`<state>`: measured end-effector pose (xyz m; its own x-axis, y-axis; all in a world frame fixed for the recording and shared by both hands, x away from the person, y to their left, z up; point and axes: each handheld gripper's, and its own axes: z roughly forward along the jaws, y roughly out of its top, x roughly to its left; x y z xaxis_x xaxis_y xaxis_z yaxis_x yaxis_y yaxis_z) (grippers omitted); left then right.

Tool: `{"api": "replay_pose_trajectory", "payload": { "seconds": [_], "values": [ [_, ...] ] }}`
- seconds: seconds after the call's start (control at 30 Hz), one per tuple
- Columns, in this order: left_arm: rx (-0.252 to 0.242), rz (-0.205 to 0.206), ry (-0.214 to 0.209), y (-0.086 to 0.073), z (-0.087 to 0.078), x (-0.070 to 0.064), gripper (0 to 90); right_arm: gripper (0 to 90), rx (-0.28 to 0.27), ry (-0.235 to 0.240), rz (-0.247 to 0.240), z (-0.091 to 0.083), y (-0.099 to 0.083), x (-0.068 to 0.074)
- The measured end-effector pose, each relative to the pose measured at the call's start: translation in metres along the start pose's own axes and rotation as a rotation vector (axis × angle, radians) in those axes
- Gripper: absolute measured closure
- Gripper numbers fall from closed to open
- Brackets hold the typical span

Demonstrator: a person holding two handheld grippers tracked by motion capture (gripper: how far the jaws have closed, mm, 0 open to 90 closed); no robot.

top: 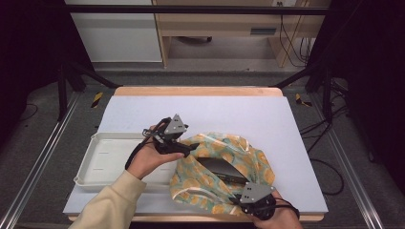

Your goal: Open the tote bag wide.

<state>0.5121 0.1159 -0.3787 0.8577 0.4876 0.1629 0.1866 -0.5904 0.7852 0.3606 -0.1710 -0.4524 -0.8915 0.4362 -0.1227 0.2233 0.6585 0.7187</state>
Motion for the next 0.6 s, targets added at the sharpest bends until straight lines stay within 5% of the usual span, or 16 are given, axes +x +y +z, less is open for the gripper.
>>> {"api": "replay_pose_trajectory", "payload": {
  "seconds": [0.07,0.1,0.23,0.3,0.33,0.4,0.43,0.47,0.53,0.6],
  "values": [
    [0.031,0.007,-0.008,-0.002,0.006,-0.001,26.9,87.2,0.007,-0.001,-0.001,-0.003,-0.003,0.001],
    [0.036,-0.002,-0.009,-0.007,0.007,-0.004,39.1,87.2,0.007,0.001,0.003,-0.004,-0.004,0.001],
    [0.063,-0.005,-0.033,-0.019,0.005,-0.013,61.5,86.5,0.002,-0.007,0.026,-0.009,-0.008,-0.002],
    [0.075,-0.003,-0.033,-0.023,0.003,-0.018,64.3,86.0,0.001,-0.01,0.024,-0.009,-0.008,-0.003],
    [0.073,-0.002,-0.03,-0.026,0.001,-0.02,77.8,82.6,0.002,-0.013,0.033,-0.008,-0.008,-0.004],
    [0.061,-0.005,-0.036,-0.031,-0.003,-0.025,85.1,74.5,-0.003,-0.017,0.044,-0.007,-0.006,-0.005],
    [0.074,0.009,-0.035,-0.032,-0.005,-0.029,86.7,64.3,0.002,-0.022,0.052,-0.007,-0.005,-0.005],
    [0.074,0.009,-0.035,-0.032,-0.005,-0.029,87.6,64.3,0.002,-0.022,0.052,-0.007,-0.005,-0.005],
    [0.052,0.0,-0.032,-0.032,-0.014,-0.032,88.7,43.4,-0.001,-0.064,0.079,-0.01,0.001,-0.006],
    [0.05,0.001,-0.03,-0.031,-0.017,-0.033,88.8,40.3,-0.006,-0.075,0.081,-0.012,0.003,-0.007]
  ]
}}
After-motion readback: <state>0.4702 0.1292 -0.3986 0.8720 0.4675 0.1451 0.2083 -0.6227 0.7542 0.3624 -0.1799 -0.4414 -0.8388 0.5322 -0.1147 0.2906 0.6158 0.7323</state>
